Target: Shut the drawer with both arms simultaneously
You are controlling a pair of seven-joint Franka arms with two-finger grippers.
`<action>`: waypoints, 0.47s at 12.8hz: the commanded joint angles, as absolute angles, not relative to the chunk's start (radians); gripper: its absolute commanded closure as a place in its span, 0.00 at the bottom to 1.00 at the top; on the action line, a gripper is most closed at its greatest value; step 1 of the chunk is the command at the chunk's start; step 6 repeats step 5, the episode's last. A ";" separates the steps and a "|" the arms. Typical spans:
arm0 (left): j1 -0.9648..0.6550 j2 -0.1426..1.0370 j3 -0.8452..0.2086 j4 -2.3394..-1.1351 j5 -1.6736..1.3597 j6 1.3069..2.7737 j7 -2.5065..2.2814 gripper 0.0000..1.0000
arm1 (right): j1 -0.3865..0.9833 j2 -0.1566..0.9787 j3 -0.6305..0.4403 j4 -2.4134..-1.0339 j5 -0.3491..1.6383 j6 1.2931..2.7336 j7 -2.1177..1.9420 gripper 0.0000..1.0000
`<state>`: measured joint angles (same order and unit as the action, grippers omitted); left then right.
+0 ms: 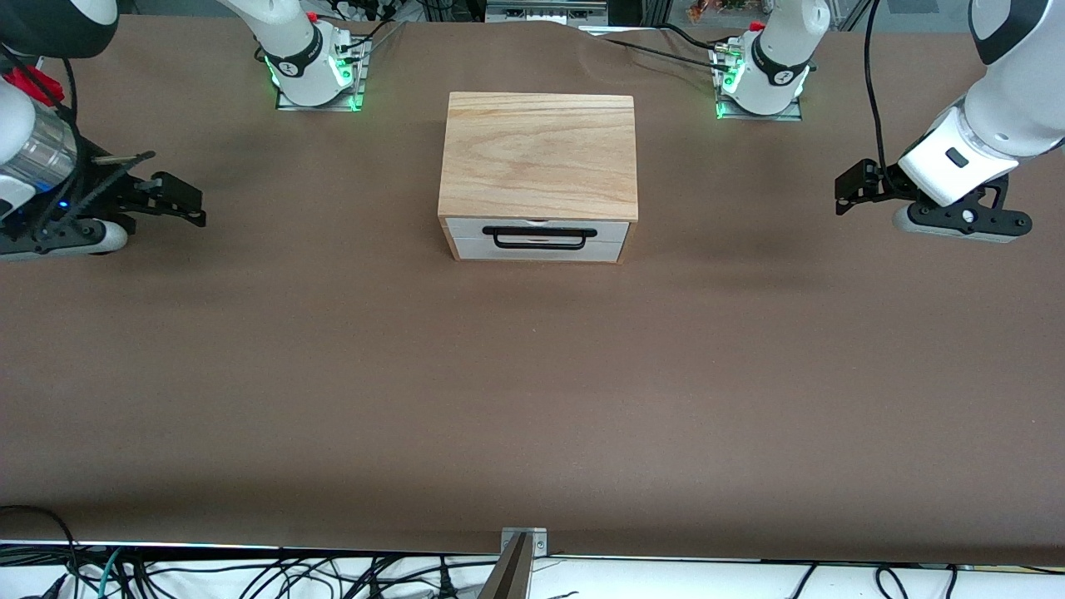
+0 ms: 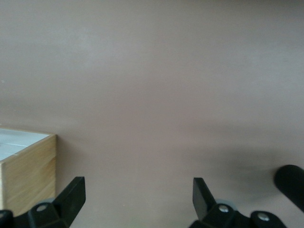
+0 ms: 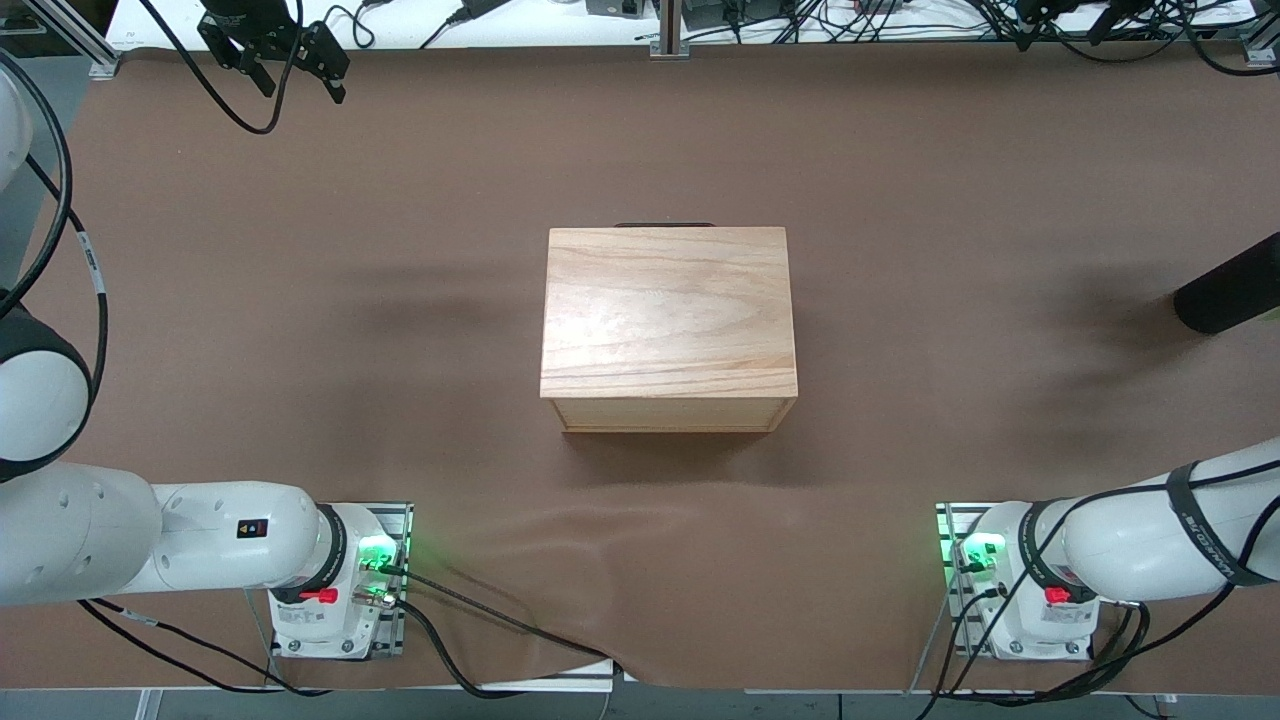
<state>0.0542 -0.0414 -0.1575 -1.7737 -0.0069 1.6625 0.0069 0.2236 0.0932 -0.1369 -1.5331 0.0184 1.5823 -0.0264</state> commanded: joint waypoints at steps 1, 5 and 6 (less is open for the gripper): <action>0.072 -0.057 -0.169 -1.781 -0.028 1.661 0.002 0.00 | 0.212 0.097 -0.104 -1.494 -0.011 1.560 -0.002 0.00; 0.068 -0.057 -0.170 -1.781 -0.028 1.661 0.002 0.00 | 0.212 0.095 -0.106 -1.494 -0.014 1.555 -0.005 0.00; 0.068 -0.057 -0.170 -1.781 -0.028 1.661 0.002 0.00 | 0.212 0.095 -0.106 -1.494 -0.014 1.555 -0.005 0.00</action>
